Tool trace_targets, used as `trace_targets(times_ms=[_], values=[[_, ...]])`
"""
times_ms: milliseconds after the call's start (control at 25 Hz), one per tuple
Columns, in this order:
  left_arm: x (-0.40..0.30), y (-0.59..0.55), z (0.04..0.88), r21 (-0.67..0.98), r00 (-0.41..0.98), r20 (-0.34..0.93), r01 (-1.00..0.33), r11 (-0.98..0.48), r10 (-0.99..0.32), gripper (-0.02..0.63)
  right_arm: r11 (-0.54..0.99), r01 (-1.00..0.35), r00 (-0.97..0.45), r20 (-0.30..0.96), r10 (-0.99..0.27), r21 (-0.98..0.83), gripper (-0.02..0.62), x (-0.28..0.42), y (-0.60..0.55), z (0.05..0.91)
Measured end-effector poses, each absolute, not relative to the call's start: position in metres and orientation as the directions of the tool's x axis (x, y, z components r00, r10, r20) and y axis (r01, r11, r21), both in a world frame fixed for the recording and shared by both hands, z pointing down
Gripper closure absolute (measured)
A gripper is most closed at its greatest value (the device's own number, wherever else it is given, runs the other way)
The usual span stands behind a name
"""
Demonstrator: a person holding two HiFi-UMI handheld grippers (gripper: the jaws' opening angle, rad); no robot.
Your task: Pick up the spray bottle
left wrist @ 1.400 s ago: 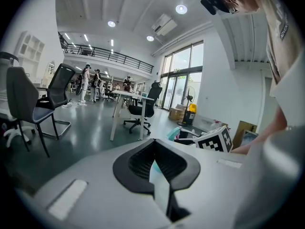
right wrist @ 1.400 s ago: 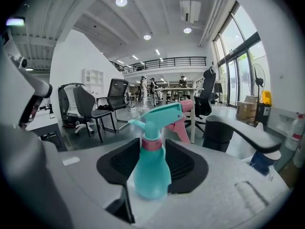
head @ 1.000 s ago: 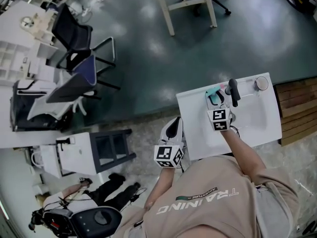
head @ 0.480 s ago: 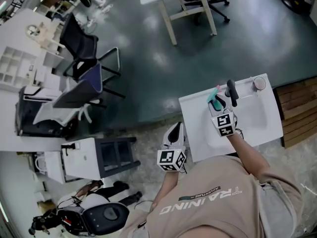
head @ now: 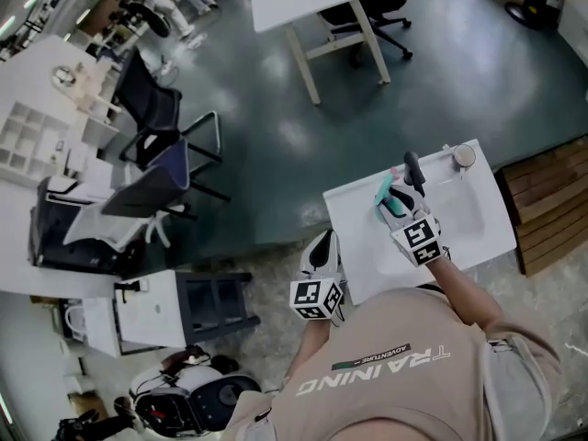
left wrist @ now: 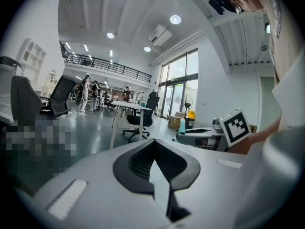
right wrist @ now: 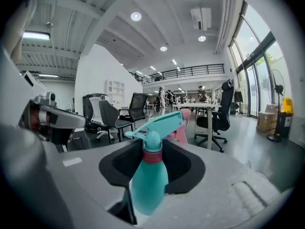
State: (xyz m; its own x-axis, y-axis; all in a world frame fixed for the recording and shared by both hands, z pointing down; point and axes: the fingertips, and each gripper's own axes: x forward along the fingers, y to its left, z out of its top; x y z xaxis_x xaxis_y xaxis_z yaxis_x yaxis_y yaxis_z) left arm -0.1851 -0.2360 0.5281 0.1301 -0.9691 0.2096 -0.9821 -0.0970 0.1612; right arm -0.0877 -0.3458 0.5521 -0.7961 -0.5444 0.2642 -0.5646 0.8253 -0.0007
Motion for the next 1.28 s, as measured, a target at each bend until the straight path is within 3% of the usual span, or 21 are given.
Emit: trace_targets(times_ms=[640, 1280], values=[[-0.172, -0.263, 0.472, 0.067, 0.204, 0.098, -0.978, -0.198, -0.974, 0.588, 0.822, -0.567, -0.811, 0.142, -0.568, 0.053, 0.465, -0.062, -0.335, 0.471], [-0.192, -0.261, 0.450, 0.047, 0.153, 0.047, -0.987, -0.151, -0.987, 0.588, 0.836, -0.539, -0.828, 0.114, -0.549, 0.104, 0.465, -0.064, -0.328, 0.442]])
